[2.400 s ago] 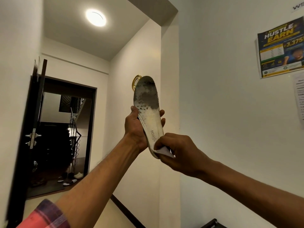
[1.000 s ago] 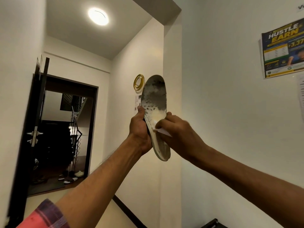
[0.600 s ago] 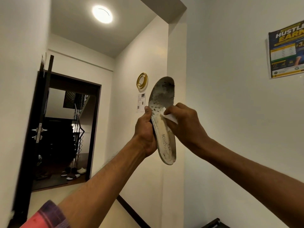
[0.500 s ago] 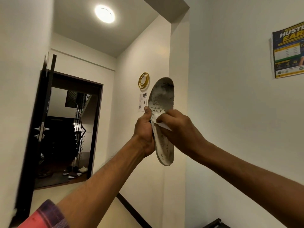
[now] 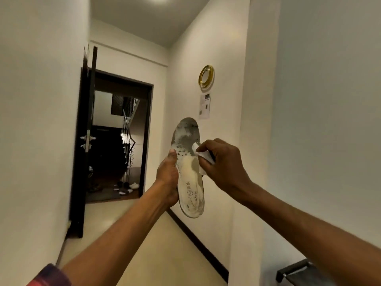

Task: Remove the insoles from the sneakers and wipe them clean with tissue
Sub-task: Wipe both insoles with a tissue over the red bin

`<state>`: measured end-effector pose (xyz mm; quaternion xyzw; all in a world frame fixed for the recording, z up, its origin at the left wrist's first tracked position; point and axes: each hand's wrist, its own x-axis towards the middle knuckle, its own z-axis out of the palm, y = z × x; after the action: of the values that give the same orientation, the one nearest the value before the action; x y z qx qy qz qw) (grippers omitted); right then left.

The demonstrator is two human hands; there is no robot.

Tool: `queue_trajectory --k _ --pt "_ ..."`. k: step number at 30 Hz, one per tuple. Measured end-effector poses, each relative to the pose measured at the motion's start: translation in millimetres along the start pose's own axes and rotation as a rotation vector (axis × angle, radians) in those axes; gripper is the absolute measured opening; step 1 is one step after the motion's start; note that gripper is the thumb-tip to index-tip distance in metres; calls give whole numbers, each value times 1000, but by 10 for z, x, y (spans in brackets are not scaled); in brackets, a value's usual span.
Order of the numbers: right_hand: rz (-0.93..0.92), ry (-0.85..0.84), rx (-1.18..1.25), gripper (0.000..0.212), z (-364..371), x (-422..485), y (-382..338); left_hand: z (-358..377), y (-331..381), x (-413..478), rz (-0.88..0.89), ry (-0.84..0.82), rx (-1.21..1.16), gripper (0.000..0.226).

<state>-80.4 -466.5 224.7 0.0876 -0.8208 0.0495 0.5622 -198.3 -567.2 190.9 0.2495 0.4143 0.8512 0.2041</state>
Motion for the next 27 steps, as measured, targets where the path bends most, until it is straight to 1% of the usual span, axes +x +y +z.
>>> queue_trajectory --k 4,7,9,10,12,13,15,18,21,24,27 --pt "74 -108 85 16 806 -467 224 -592 -552 186 -13 180 28 41" --pt "141 -169 148 13 1404 -920 457 -1141 -1074 381 -34 286 117 29" --pt "201 -210 182 11 1841 -1353 641 -1563 -1546 496 -88 350 171 27" --pt "237 -240 200 10 2074 -1624 733 -1798 -1840 534 -124 374 195 28" --pt "323 -329 237 9 2501 -2227 851 -2295 -2460 498 -211 460 237 23" --pt "374 -385 261 8 2724 -2592 896 -2576 -2846 436 -276 506 259 19" --pt "472 -481 332 8 3122 -3315 976 -3113 -3637 256 -404 604 308 21" --pt "621 -641 397 11 3530 -4354 1076 -3778 -4725 -203 -595 760 369 15" --pt "728 -747 448 10 3805 -5269 1182 -4316 -5674 -666 -769 890 405 13" --pt "793 -842 463 5 3928 -5971 1215 -4740 -6384 -1042 -886 953 445 15" --pt "875 -913 474 8 3988 -6560 1225 -5038 -6928 -1231 -932 931 506 24"
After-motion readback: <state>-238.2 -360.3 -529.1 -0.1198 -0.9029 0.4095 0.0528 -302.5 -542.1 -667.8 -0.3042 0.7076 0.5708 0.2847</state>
